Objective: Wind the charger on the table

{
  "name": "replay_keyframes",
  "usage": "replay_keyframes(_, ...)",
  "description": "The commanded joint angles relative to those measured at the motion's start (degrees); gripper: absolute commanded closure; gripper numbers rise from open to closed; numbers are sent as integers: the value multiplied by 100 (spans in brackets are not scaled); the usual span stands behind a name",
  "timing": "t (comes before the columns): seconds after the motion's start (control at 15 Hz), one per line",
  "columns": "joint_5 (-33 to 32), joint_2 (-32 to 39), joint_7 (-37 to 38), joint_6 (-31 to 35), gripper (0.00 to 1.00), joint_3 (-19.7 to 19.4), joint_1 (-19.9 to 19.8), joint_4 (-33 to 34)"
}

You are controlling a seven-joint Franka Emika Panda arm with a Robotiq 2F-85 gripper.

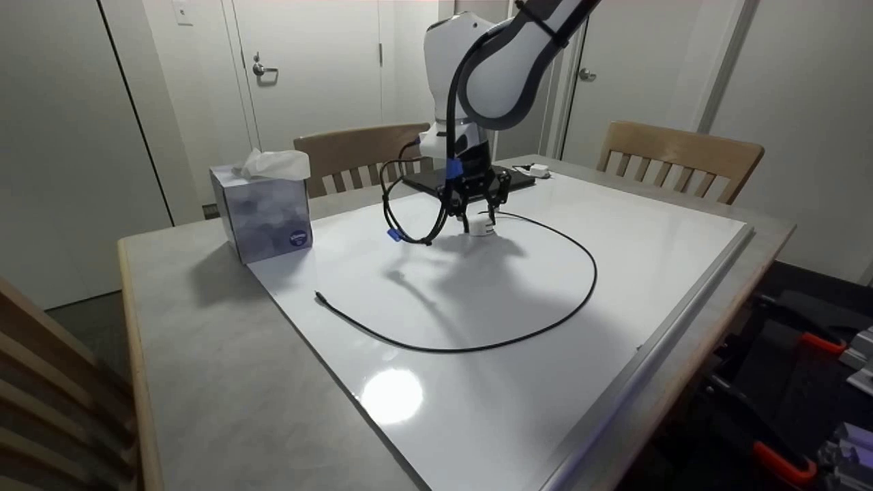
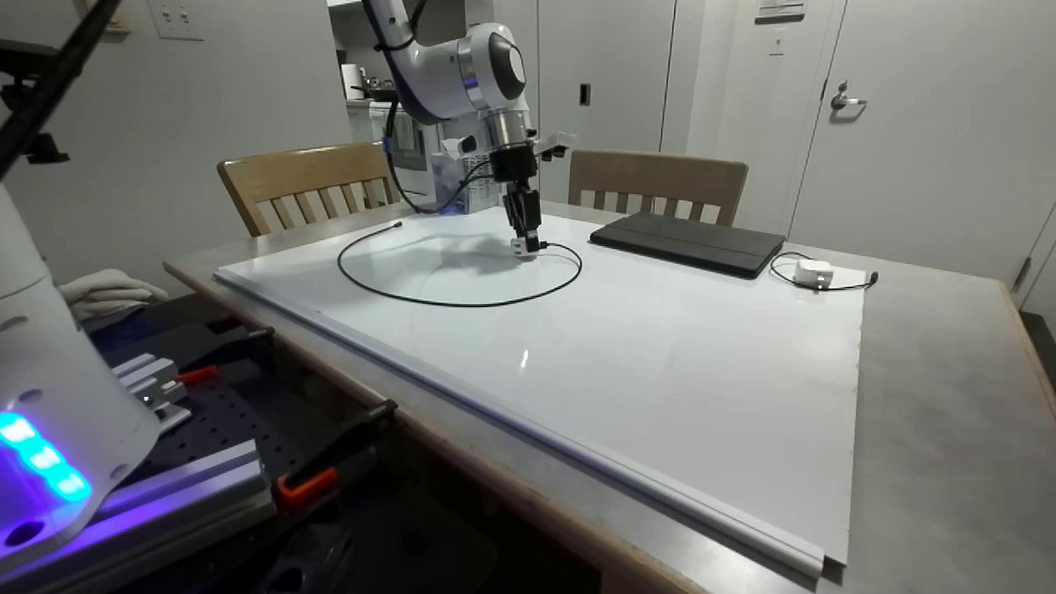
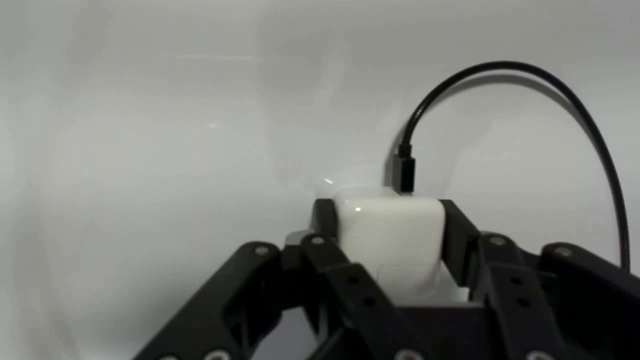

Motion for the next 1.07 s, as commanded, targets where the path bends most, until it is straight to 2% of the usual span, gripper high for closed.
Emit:
replay_keyframes(0.0,-120,-99,-743,183,73,85,120,-383)
replay_keyframes(0.27,-593,-349,-1372,460,73,-13,278,-777)
replay_keyframes(0.4,-1089,-526,-1464,790,73,-125,344,-1065)
replay_keyframes(0.47,-767,-254,-1313,412,48,-63,301,-520)
replay_keyframes(0.73,-996,-397,-1365,609,48,-75,334,-802)
replay_keyframes(0.8,-998,-397,-1375,609,73,-76,335,-803)
replay_keyframes(1.0,-791,-471,-1746,581,73,99,179,-926)
